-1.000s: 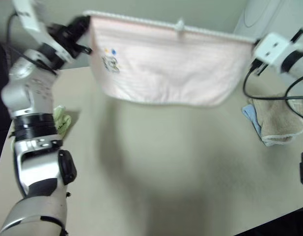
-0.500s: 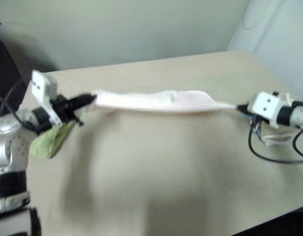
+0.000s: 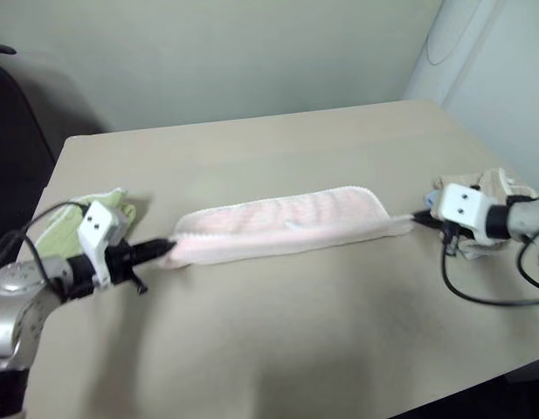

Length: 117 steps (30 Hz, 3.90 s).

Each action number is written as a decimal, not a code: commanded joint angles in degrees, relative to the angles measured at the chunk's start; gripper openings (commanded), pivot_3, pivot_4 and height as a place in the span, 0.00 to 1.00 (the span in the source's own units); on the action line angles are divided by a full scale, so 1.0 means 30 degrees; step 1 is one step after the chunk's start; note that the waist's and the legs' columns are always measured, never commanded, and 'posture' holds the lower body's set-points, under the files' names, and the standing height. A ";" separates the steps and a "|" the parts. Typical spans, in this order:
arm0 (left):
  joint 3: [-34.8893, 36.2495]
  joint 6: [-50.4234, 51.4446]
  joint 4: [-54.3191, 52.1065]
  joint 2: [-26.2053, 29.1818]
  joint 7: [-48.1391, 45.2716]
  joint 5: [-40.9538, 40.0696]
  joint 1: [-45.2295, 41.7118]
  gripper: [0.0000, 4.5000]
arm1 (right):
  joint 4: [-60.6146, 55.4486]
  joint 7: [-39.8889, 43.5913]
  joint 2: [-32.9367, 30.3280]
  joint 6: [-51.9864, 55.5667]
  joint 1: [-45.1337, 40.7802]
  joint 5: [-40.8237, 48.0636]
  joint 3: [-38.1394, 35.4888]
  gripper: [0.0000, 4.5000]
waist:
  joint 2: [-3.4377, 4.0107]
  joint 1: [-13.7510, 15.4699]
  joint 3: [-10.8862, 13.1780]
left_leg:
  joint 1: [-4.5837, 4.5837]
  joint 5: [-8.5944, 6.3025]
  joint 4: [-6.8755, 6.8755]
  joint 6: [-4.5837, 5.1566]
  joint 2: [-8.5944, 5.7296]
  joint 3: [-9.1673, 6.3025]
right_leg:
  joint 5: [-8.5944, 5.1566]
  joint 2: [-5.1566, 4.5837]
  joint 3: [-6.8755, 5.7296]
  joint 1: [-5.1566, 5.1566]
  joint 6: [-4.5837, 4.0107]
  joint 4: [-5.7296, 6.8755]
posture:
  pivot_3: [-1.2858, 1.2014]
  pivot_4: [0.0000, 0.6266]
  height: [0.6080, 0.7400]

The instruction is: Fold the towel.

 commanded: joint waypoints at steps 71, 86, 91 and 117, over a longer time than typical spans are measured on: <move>-0.2572 -0.4959 0.1726 -0.3678 0.3551 0.4709 -0.4970 1.00 | 0.1563 -2.1479 1.5510 2.0008 -0.1069 1.8326 -1.5480 1.00 | -0.0072 -0.0208 -0.0045 | -0.0024 0.0021 -0.0038 0.0002 -0.0026 -0.0055 | 0.0010 0.0020 -0.0038 -0.0107 0.0158 0.0123 | 0.52 0.24 0.96; -0.4387 -0.3427 -0.0782 -0.4336 0.2209 0.4119 -0.3446 1.00 | 0.6891 -2.0333 1.4533 1.5025 -0.3085 1.7605 -1.5415 0.14 | -0.0147 -0.0199 -0.0090 | -0.0018 -0.0088 -0.0030 0.0097 -0.0006 -0.0059 | 0.0005 0.0010 -0.0067 -0.0076 0.0130 0.0102 | 0.52 0.24 0.96; -0.4463 -0.3150 -0.1128 -0.4386 0.2232 0.4105 -0.3153 1.00 | 0.3925 -2.1184 1.3911 1.5824 -0.1704 1.9014 -1.6170 0.01 | -0.0139 0.0229 -0.0086 | -0.0020 -0.0088 -0.0017 0.0096 -0.0031 -0.0060 | -0.0040 -0.0010 -0.0064 -0.0040 0.0068 0.0083 | 0.52 0.24 0.96; -0.4990 -0.3098 -0.1263 -0.5473 0.2947 0.4396 -0.3109 1.00 | -0.0952 -0.7757 0.7562 0.5755 -0.2943 0.1179 0.6941 0.01 | -0.0055 -0.0112 -0.0042 | -0.0032 -0.0101 -0.0035 0.0104 0.0017 -0.0037 | 0.0024 0.0017 -0.0043 -0.0098 0.0222 0.0075 | 0.52 0.24 0.96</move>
